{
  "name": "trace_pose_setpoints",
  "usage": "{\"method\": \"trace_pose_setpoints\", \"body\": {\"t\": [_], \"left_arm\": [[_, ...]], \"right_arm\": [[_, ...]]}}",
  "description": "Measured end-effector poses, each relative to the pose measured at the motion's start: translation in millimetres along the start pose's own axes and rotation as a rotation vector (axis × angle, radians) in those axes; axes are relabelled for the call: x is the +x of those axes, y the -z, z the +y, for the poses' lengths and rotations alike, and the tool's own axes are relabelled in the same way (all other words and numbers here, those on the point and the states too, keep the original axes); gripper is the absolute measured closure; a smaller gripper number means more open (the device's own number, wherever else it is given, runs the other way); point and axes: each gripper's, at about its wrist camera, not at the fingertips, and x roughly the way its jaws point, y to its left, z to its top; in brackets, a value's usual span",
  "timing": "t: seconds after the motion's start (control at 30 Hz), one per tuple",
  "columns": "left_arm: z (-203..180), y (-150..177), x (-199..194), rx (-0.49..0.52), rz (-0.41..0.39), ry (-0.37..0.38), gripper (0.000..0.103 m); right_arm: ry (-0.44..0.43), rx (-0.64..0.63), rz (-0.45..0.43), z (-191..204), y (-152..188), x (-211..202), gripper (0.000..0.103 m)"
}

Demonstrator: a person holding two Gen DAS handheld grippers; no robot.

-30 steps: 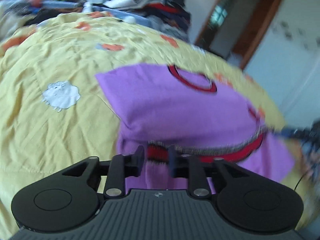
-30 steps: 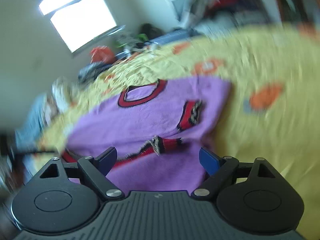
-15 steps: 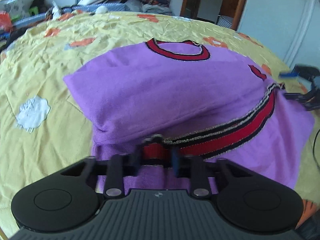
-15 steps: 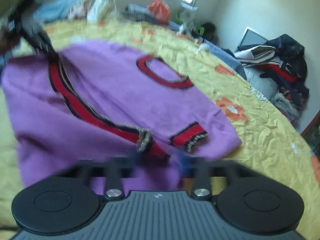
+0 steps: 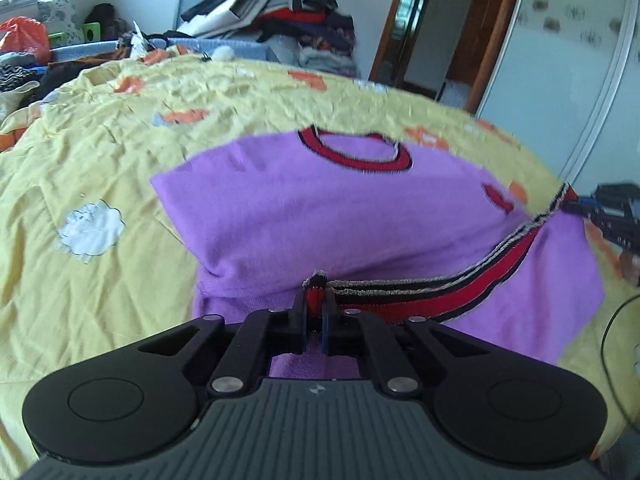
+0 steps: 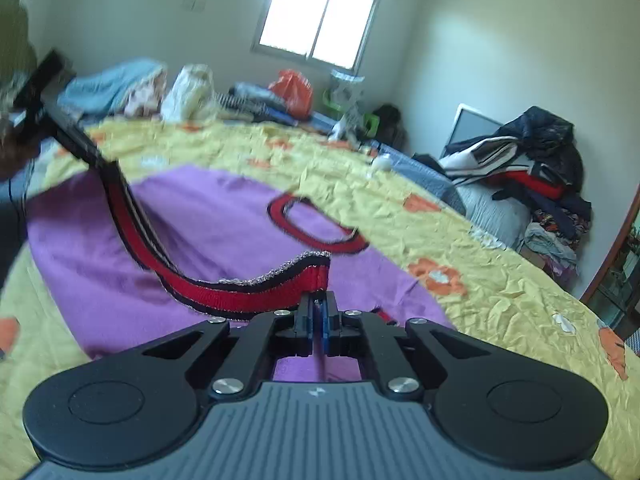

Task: Fold small clothes
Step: 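Lay the hem band across the sweater near the collar with both grippers, then open both grippers and release the hem band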

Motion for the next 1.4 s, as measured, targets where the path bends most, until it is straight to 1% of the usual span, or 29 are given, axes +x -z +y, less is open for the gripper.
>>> {"method": "trace_pose_setpoints", "body": {"t": [0.1, 0.17, 0.27, 0.4, 0.47, 0.53, 0.6, 0.77, 0.83, 0.87, 0.93, 1.0, 1.07, 1.17, 1.23, 1.27, 1.33, 1.37, 1.4], "left_arm": [[3, -3, -6, -0.009, -0.028, -0.016, 0.095], [10, -9, -9, -0.033, -0.061, -0.033, 0.095], [24, -24, -8, -0.078, -0.108, -0.046, 0.095], [41, -49, 6, -0.112, -0.144, -0.084, 0.095], [51, -61, 18, -0.14, -0.142, -0.093, 0.095], [58, -71, 31, -0.14, -0.139, -0.117, 0.095], [64, -79, 47, -0.148, -0.12, -0.125, 0.095], [73, -85, 83, -0.136, -0.05, -0.157, 0.095], [74, -85, 93, -0.129, -0.029, -0.159, 0.094], [75, -85, 98, -0.127, -0.02, -0.172, 0.094], [75, -85, 107, -0.102, -0.001, -0.193, 0.094], [74, -85, 114, -0.072, 0.009, -0.216, 0.094], [73, -88, 116, -0.054, 0.003, -0.231, 0.094], [74, -95, 116, -0.068, -0.01, -0.242, 0.096], [73, -100, 116, -0.058, -0.019, -0.244, 0.096], [72, -101, 118, -0.046, -0.014, -0.257, 0.097], [74, -103, 125, -0.041, 0.001, -0.26, 0.098], [74, -103, 129, -0.035, 0.009, -0.273, 0.098], [75, -102, 133, -0.032, 0.019, -0.284, 0.098]], "right_arm": [[0.023, 0.037, -0.032, -8, -5, -7, 0.099], [0.042, 0.054, -0.029, -15, -8, -1, 0.099], [0.06, 0.081, -0.024, -28, -11, 18, 0.099], [0.088, 0.149, -0.009, -54, -14, 54, 0.099], [0.099, 0.181, 0.007, -66, -14, 74, 0.099], [0.107, 0.207, 0.027, -76, -13, 92, 0.099], [0.111, 0.229, 0.046, -86, -11, 108, 0.099], [0.122, 0.252, 0.121, -101, 3, 145, 0.099], [0.134, 0.263, 0.15, -104, 10, 154, 0.099], [0.136, 0.271, 0.166, -105, 15, 158, 0.099], [0.161, 0.249, 0.199, -103, 26, 163, 0.099], [0.166, 0.26, 0.211, -102, 33, 165, 0.099], [0.18, 0.275, 0.203, -103, 34, 162, 0.099], [0.204, 0.286, 0.176, -104, 27, 155, 0.099], [0.217, 0.275, 0.191, -104, 25, 156, 0.099], [0.223, 0.265, 0.202, -103, 26, 157, 0.099], [0.229, 0.283, 0.196, -104, 29, 155, 0.099], [0.247, 0.292, 0.194, -105, 31, 154, 0.099], [0.243, 0.316, 0.186, -108, 32, 152, 0.099]]}}
